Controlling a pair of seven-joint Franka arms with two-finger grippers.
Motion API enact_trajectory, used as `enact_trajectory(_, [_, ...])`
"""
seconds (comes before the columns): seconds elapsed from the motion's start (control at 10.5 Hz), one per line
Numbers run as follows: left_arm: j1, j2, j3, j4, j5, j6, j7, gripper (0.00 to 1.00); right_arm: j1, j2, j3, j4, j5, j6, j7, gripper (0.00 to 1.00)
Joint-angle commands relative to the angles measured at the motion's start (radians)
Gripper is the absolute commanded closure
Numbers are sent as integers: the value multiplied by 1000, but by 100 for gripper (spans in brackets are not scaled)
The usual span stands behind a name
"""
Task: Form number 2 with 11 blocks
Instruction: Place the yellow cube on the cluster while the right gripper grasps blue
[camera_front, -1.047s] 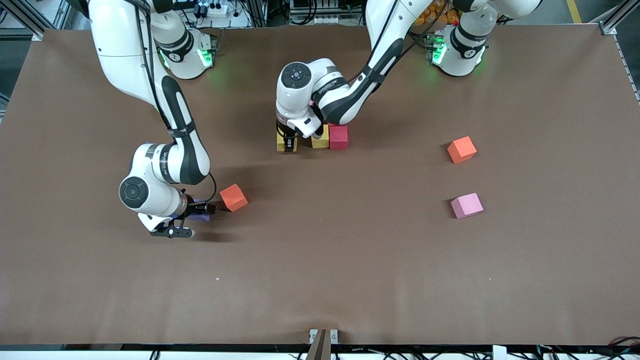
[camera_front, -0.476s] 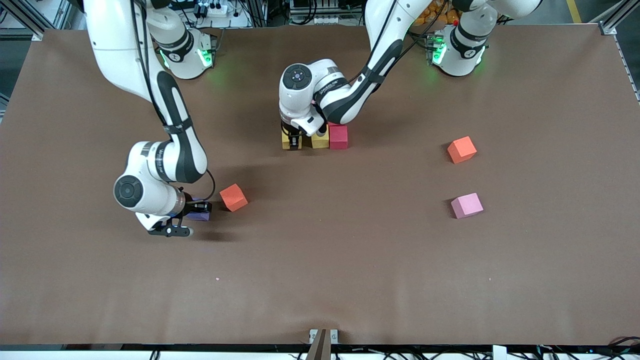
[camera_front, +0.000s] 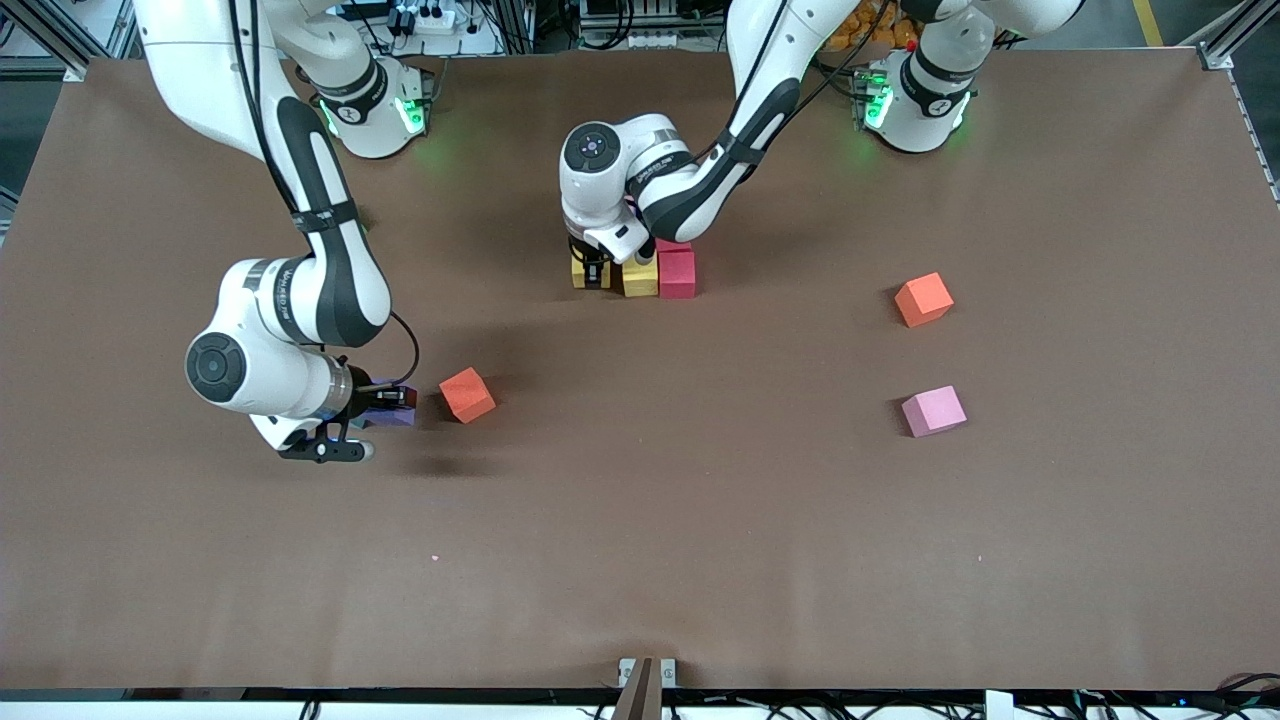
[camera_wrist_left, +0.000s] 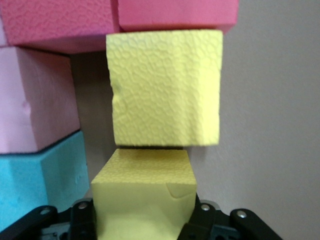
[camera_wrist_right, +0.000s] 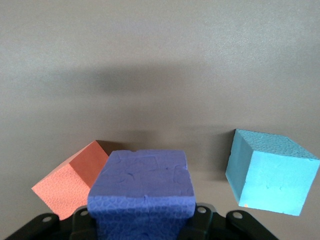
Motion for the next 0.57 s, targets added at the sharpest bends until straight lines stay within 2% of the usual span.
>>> enact_trajectory(0.0, [12, -26, -6, -37, 53, 7, -31, 71, 3, -14, 0, -6, 15, -4, 4, 67])
enact_trajectory(0.48, [72, -43, -47, -69, 98, 6, -24, 71, 5, -14, 0, 5, 15, -8, 3, 63])
